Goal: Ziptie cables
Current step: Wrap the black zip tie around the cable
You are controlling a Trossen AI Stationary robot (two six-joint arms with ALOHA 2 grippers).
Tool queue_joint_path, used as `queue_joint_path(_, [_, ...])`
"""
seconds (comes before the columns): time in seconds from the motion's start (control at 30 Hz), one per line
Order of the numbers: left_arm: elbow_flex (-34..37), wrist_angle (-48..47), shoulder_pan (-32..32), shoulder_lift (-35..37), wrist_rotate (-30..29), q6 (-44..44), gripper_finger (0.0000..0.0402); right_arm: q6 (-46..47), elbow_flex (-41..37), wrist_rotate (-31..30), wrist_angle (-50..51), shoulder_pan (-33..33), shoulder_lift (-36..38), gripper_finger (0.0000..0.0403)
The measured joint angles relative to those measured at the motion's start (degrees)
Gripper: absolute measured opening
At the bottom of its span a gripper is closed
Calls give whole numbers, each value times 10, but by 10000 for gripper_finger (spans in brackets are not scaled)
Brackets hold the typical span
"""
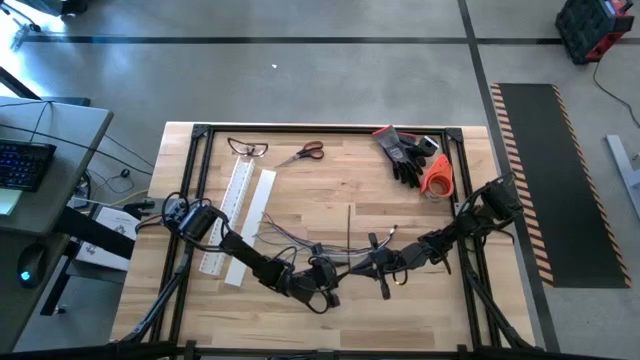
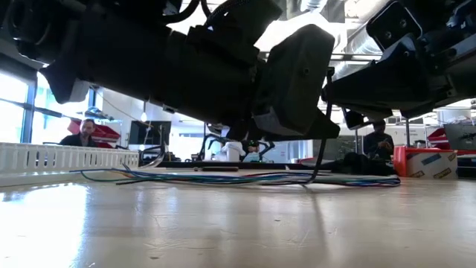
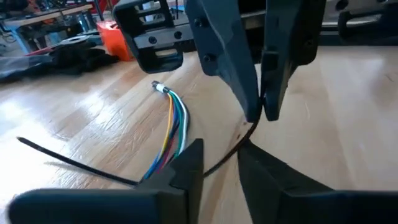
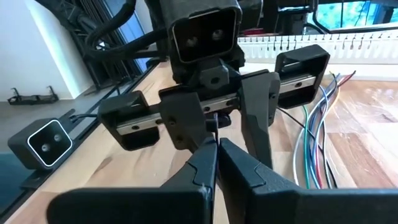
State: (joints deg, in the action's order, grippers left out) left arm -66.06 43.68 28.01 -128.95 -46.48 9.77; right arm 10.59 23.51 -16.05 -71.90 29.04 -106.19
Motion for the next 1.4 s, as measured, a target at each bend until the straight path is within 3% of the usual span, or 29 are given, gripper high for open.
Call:
queue_joint_path(0.2, [0,1,0,0,15,6,10,12,0,0,3,0,0,0])
queue_joint_path(0.37, [0,0,0,0,40,18,2,41,0,14,24,0,0,9])
queue_joint_path(0.5, [0,-2,0,0,41,21,0,61,0,26,89,0,16,59])
queue_joint_path(0.67, [-1,1,0,0,39,26,0,64,0,33,216,7,89,143])
queue_joint_path(0.8, [-19,-36,0,0,47,27,0,46,0,16,251,24,161,164])
queue_joint_path(0.93, [-49,-93,-3,0,70,26,0,3,15,-1,245,38,206,133])
queue_joint_path(1.17, [-65,-126,-5,0,72,26,0,-17,80,-4,379,36,190,12])
queue_joint_path(1.4, [-65,-127,-5,0,73,26,0,3,109,-28,429,36,142,4])
